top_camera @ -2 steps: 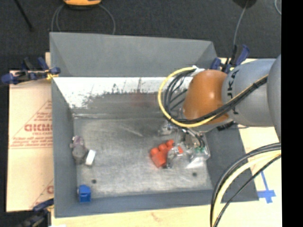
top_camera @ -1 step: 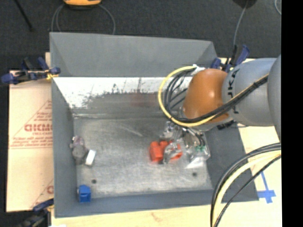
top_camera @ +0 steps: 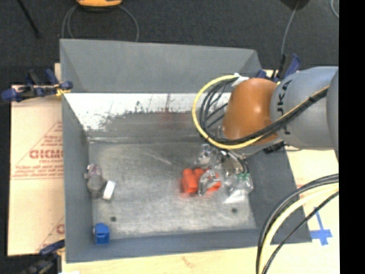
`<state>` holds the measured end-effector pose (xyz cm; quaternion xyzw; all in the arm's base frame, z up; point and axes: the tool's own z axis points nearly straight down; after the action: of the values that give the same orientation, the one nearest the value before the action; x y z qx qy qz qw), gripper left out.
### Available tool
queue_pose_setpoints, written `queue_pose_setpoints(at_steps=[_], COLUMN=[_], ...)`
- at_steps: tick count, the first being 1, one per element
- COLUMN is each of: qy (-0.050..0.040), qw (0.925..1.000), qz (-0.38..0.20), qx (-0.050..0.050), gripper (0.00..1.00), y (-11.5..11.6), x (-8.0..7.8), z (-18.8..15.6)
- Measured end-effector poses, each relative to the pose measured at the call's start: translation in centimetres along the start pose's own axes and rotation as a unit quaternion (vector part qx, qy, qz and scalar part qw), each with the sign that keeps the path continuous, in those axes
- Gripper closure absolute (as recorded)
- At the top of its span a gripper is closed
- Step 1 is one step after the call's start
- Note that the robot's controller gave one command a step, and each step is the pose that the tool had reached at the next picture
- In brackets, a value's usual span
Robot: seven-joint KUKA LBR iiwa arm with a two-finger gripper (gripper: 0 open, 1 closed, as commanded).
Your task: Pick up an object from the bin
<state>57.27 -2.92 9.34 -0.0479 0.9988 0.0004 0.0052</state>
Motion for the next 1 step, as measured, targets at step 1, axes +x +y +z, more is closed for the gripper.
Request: queue_pose_setpoints(at_steps=[1], qy=[-0.0004], qw=[1.0000], qz=[0.001], qx=[0.000], gripper=[1.00], y=[-0.06], x=[-0.22], z=[-2.72])
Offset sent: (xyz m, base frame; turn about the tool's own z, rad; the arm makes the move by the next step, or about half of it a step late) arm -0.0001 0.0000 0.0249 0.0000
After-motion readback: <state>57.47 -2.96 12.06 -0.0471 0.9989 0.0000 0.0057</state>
